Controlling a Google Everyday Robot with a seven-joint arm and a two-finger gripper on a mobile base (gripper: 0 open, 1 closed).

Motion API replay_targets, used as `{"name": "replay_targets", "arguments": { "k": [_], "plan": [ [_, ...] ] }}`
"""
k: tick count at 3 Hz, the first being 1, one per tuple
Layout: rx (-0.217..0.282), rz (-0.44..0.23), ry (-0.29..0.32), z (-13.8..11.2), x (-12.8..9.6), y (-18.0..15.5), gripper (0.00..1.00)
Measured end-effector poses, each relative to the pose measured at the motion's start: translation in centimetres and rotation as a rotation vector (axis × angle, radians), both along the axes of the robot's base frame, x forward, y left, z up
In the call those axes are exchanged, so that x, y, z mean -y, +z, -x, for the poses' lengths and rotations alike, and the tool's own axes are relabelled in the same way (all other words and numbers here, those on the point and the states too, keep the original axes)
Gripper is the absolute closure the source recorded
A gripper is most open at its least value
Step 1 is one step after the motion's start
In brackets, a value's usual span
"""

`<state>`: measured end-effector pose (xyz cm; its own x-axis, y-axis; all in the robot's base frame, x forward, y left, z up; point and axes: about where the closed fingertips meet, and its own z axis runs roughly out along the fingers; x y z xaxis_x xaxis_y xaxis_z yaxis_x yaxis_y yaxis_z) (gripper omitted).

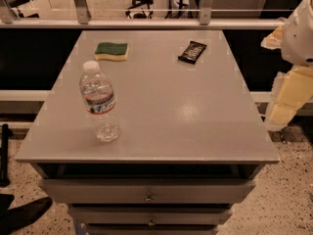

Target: Move water bottle near sponge

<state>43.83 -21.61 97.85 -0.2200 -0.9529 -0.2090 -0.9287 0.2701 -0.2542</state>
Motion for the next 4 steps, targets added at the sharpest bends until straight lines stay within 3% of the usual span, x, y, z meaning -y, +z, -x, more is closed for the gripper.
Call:
{"name": "replay_targets", "arguments": {
  "k": [1, 2, 4],
  "plan": [
    [0.004, -0.014, 0.004, -0.2, -0.3, -0.1, 0.0],
    [0.021, -0.078, 0.024, -1.2, -1.9, -0.6, 0.0],
    [0.026, -0.444, 0.121, -6.0, -11.7, -4.2, 0.0]
  ]
}}
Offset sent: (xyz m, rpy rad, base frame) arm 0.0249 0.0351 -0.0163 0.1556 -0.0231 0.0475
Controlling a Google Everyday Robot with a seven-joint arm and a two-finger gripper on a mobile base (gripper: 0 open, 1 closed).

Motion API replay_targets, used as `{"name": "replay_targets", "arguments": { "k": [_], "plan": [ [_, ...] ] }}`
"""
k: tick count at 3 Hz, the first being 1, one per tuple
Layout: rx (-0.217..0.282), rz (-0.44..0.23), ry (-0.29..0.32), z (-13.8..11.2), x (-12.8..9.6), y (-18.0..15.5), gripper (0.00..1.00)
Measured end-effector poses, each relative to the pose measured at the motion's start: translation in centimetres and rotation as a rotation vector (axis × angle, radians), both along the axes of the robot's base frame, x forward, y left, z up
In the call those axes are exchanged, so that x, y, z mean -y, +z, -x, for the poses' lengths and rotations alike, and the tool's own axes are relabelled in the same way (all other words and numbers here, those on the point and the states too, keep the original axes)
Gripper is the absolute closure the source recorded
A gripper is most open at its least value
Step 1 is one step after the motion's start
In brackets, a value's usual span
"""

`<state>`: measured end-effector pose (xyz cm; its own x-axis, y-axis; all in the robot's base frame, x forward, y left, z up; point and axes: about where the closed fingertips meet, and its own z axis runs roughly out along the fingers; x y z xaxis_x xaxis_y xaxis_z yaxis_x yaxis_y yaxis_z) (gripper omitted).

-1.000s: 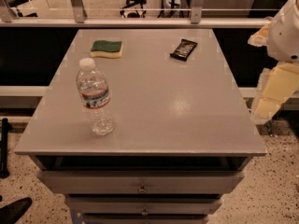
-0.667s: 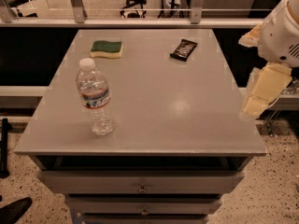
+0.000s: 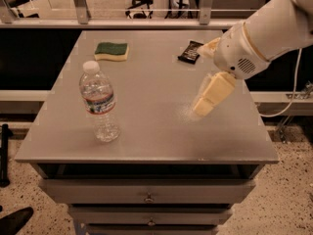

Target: Move water bottle near sponge

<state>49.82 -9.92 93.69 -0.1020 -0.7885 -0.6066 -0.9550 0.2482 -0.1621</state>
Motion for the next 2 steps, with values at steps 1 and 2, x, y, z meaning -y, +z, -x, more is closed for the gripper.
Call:
{"name": "replay_targets", "arguments": {
  "k": [1, 2],
  "plan": [
    [-0.013, -0.18, 0.044, -1.4, -4.6, -1.3, 0.0],
    [-0.032, -0.427, 0.099, -1.4, -11.1, -1.3, 0.0]
  ]
}}
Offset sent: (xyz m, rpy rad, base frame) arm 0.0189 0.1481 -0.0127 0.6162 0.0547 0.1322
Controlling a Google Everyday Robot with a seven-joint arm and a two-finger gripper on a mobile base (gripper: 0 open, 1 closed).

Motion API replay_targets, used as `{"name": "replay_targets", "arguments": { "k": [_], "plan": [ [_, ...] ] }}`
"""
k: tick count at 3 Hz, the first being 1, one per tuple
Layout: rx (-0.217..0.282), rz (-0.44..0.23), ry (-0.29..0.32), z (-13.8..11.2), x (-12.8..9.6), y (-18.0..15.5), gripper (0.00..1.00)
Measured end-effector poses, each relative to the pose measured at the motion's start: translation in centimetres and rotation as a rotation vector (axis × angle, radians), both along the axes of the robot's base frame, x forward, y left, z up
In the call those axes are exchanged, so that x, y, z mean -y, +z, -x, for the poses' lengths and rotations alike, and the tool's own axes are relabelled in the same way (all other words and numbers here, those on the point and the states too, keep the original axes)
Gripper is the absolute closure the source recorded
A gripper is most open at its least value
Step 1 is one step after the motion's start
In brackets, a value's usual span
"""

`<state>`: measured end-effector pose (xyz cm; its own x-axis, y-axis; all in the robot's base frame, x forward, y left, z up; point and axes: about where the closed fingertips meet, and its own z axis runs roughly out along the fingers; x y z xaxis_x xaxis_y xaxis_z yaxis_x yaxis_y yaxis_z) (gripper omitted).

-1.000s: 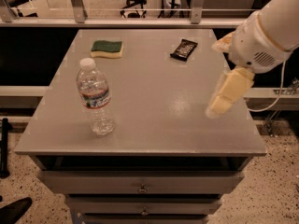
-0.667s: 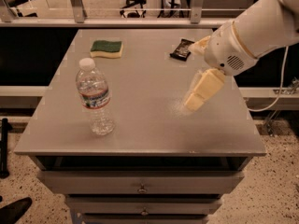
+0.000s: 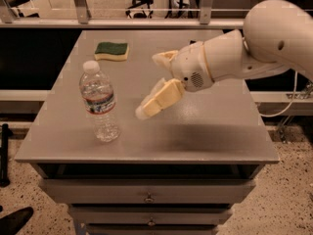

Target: Move water bottle near sponge

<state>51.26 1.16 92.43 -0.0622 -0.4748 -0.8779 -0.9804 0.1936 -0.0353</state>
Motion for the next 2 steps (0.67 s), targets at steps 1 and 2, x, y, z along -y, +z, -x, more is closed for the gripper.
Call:
{"name": "replay_targets", "arguments": {
  "k": [1, 2],
  "plan": [
    [-0.007, -0.12, 0.034, 0.7, -3.5, 0.4, 0.0],
    [-0.022, -0.24, 0.07, 2.3, -7.4, 0.5, 0.0]
  ]
}}
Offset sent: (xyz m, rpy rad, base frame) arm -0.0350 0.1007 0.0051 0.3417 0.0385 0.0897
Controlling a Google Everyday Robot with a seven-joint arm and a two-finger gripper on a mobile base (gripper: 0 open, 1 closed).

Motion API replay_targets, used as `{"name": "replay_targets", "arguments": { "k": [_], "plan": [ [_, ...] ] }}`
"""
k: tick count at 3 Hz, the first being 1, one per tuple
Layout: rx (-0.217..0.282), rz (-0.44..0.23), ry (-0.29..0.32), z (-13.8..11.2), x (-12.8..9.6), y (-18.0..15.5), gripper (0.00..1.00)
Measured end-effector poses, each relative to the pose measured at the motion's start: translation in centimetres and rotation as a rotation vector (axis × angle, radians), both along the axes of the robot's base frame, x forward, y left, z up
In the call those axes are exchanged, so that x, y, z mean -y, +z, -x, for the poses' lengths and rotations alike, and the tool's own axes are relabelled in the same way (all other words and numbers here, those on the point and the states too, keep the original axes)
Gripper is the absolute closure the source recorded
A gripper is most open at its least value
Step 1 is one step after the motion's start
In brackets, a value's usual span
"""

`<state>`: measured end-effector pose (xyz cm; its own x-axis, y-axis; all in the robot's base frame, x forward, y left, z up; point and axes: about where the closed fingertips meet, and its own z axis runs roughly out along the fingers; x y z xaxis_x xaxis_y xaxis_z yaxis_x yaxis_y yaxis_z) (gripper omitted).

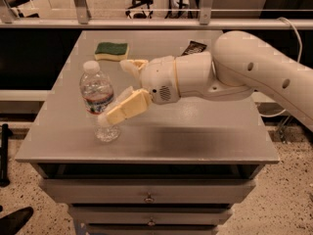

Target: Move water bottle near sponge

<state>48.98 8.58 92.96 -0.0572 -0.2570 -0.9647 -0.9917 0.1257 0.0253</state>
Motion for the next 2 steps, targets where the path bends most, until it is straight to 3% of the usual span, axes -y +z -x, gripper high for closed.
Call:
{"name": "replay_targets", "arguments": {
  "k": [1, 2],
  "plan": [
    [-0.019, -0.064, 0.025, 0.9, -2.9, -0.4, 0.02],
    [-0.029, -0.094, 0.034, 1.3, -4.2, -0.6, 0.25]
  ]
}}
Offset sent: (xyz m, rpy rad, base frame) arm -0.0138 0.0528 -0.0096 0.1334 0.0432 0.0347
